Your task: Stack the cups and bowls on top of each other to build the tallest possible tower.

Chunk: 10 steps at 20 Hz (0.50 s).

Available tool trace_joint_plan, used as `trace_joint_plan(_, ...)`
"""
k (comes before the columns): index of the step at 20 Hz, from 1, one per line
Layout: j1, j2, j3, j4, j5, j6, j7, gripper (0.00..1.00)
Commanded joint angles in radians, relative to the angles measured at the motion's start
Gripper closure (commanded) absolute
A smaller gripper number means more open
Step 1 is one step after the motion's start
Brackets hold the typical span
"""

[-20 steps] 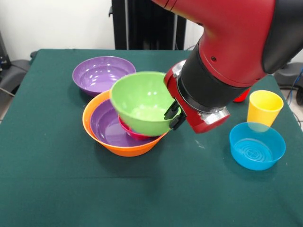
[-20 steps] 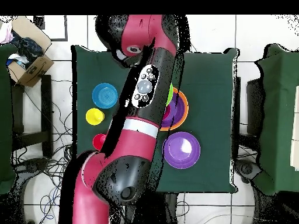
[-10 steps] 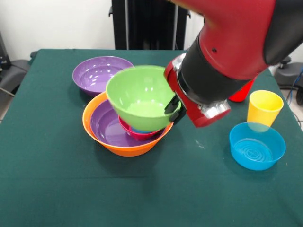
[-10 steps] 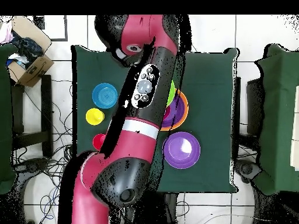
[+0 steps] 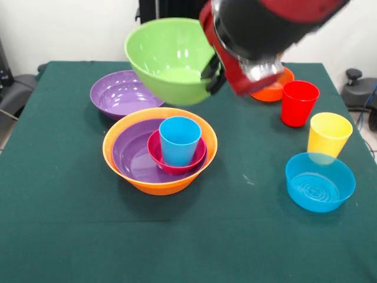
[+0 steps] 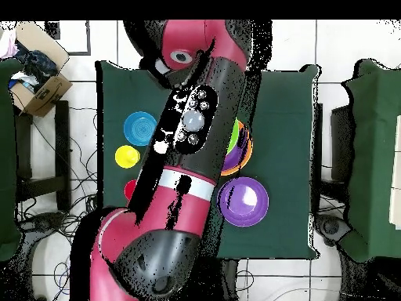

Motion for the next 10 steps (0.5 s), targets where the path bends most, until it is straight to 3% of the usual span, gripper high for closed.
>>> trace_joint_plan(1, 0.024, -0.076, 0.086, 0.135, -0.114, 0.017, -0.137, 1.0)
trace_joint_plan(10, 0.056, -0.1, 0.172, 0.233, -0.112, -0.102, -0.102, 1.0)
